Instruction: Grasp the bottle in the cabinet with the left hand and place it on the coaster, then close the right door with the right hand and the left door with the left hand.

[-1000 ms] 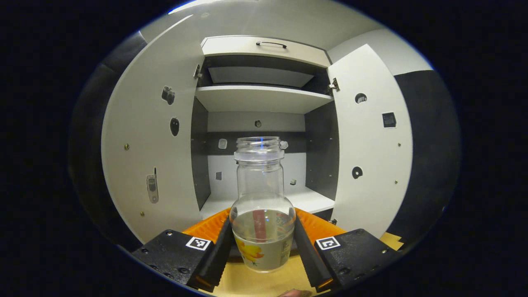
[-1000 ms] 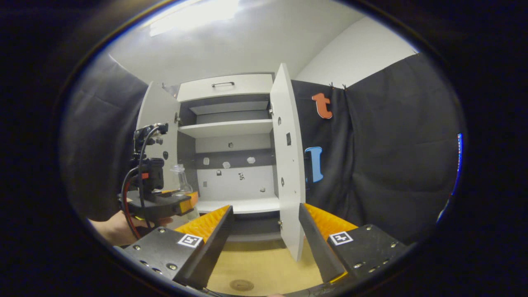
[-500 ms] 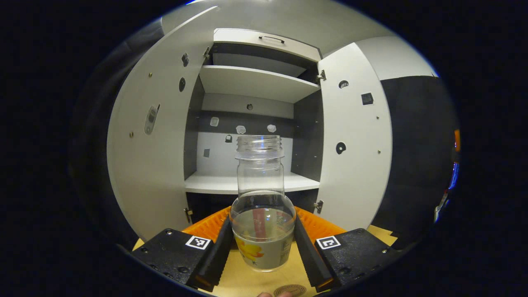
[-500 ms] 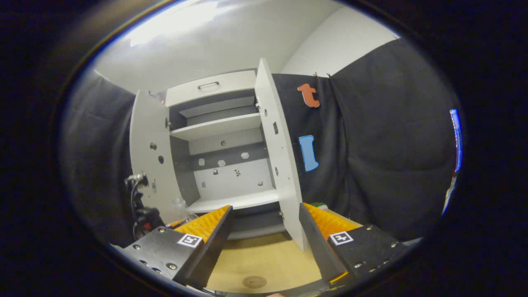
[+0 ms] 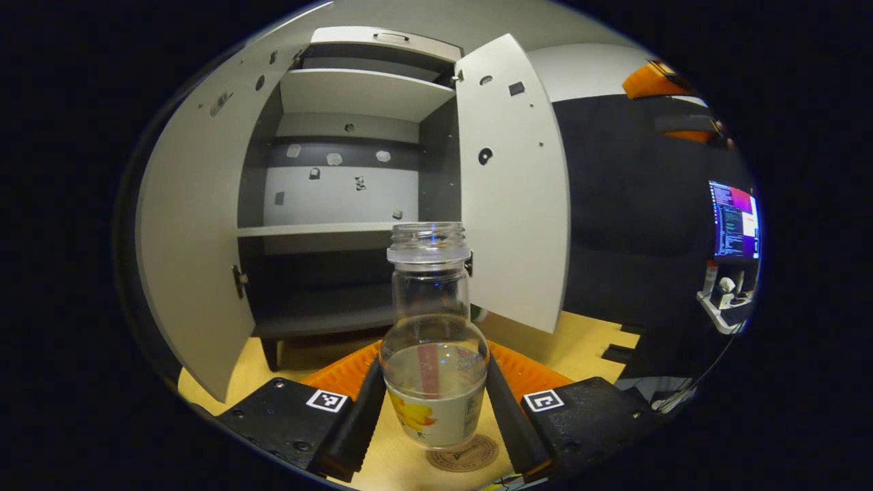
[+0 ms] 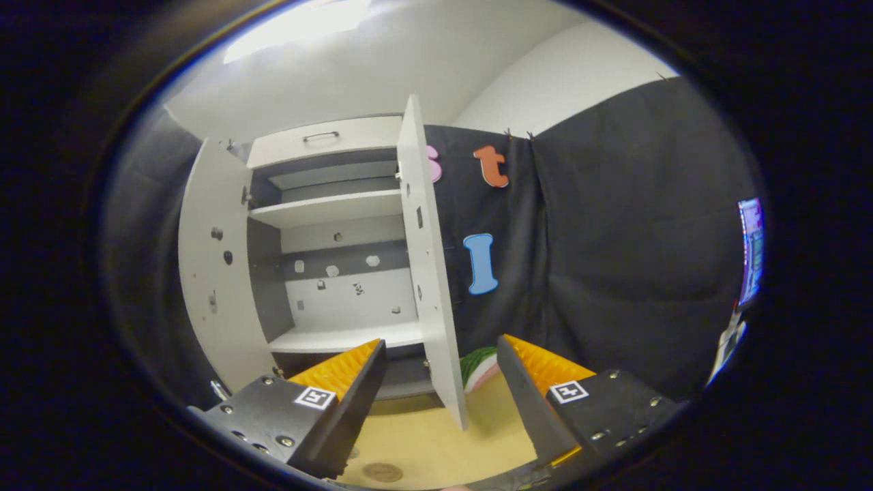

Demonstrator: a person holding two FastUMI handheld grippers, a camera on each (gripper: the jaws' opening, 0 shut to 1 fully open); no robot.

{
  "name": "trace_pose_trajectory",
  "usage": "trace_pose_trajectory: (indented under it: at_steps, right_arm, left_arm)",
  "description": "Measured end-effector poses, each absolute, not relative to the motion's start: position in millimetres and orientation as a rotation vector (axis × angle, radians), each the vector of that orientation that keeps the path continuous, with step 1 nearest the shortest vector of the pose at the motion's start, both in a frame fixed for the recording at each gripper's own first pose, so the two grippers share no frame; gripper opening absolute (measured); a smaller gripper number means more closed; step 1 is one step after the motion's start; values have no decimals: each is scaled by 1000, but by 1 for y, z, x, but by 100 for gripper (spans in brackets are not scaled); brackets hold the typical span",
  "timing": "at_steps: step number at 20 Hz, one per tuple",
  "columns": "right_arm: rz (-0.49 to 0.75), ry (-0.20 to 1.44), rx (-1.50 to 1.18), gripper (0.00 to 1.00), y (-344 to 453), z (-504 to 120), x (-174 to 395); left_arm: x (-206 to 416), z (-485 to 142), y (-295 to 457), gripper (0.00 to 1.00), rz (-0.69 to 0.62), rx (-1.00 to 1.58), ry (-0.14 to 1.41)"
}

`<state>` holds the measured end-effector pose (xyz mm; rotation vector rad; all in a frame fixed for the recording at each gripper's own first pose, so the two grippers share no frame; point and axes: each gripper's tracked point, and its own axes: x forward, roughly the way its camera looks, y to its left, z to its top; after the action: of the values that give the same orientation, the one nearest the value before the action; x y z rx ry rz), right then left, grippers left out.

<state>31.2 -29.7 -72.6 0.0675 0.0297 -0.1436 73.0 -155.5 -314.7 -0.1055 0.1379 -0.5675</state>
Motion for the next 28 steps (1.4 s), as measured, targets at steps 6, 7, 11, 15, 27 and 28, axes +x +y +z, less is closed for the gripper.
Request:
trace_pose_trajectory:
  at_steps: [6,7,11,15,27,28]
  right_arm:
    - [-99,0,-12,98,-14,-68,39]
    - [-96,-8,-7,98,-12,-66,41]
    - [-81,-49,-13,98,-10,-54,47]
    - [-71,-28,-41,98,-10,-62,50]
    - [-66,-7,-28,93,-21,-69,53]
    - [-69,-4,-38,98,-26,-70,52]
  left_arm:
    - [60,-374,-183,79,-635,-55,205]
    - [59,-382,-188,80,-650,-41,201]
    - [61,-411,-196,79,-699,1,199]
    - [61,-413,-202,80,-731,54,175]
    - [57,-383,-192,94,-781,75,235]
    - [56,-371,-190,94,-781,72,223]
